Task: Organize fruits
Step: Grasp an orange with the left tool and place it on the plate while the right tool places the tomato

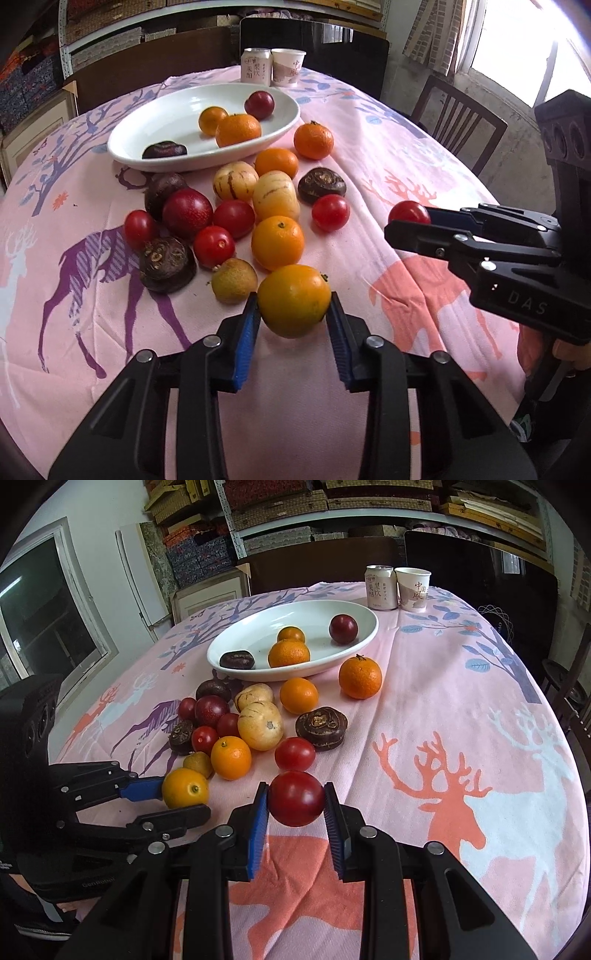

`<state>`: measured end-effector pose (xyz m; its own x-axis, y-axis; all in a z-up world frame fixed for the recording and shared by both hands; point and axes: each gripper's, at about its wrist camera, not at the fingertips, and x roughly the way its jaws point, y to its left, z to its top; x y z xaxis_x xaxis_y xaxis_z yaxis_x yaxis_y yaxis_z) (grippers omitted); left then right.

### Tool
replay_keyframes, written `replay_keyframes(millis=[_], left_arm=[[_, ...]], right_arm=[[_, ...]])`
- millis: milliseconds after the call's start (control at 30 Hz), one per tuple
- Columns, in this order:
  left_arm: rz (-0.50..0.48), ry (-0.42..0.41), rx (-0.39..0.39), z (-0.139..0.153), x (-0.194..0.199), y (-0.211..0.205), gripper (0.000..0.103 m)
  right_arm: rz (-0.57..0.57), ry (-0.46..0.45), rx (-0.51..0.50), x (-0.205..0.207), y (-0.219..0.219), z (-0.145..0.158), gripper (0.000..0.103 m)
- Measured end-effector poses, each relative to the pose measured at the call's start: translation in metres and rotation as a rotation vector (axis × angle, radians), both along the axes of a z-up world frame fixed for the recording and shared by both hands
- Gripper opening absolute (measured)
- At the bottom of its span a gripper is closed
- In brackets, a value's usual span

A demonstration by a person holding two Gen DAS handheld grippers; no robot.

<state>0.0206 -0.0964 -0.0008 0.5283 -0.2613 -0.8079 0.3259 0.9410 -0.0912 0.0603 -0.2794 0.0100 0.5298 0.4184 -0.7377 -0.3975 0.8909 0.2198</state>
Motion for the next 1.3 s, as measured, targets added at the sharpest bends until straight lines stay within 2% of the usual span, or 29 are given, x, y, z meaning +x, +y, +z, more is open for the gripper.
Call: replay_keyframes(millis=[133,300,400,467,600,800,967,1033,1067,1100,1167,1233,1300], left_arm=[[0.024,-0.066,-0.011,0.031,0.012,0.017,0.035],[0.102,-0.149,0.009,0.064,0.05,0.037,0.036],[0.164,-0.2,0.041,0.074,0.074,0.045,0.036],[0.196,-0.206,0.045,0.073,0.092,0.05,0.036],[0.251,-0.155,0.008,0.059,0.127,0.06,0.036],[0.287,-0.088,-0.004,0.032,0.153,0.068,0.036],[0.305,-0.086,-0.027,0.023,0.159,0.075,0.036],[0.318,-0.077,-0.051,0.02,0.162,0.077,0.036],[0.323,-0.065,-0.072,0.019,0.164,0.079,0.036],[0.325,-0.057,-0.089,0.018,0.164,0.081,0.036],[0.326,-0.072,-0.098,0.02,0.162,0.081,0.043],[0.344,-0.126,-0.074,0.027,0.156,0.08,0.07],[0.35,-0.194,-0.044,0.035,0.147,0.08,0.074]], right_arm=[[0.002,-0.038,0.004,0.006,0.002,0.015,0.03],[-0.003,-0.098,0.04,0.026,0.009,0.041,0.03],[-0.002,-0.124,0.06,0.045,0.019,0.055,0.03],[-0.005,-0.14,0.068,0.06,0.028,0.062,0.03],[-0.039,-0.122,0.086,0.097,0.043,0.06,0.03],[-0.086,-0.034,0.1,0.141,0.06,0.034,0.03],[-0.158,0.032,0.134,0.161,0.052,0.01,0.032],[-0.18,0.04,0.152,0.164,0.047,0.004,0.037],[-0.191,0.032,0.164,0.165,0.044,0.002,0.057],[-0.21,0.015,0.174,0.164,0.042,0.001,0.068],[-0.2,0.003,0.169,0.161,0.042,0.003,0.068],[-0.185,-0.028,0.169,0.156,0.041,0.009,0.068],[-0.18,-0.05,0.162,0.152,0.04,0.013,0.068]])
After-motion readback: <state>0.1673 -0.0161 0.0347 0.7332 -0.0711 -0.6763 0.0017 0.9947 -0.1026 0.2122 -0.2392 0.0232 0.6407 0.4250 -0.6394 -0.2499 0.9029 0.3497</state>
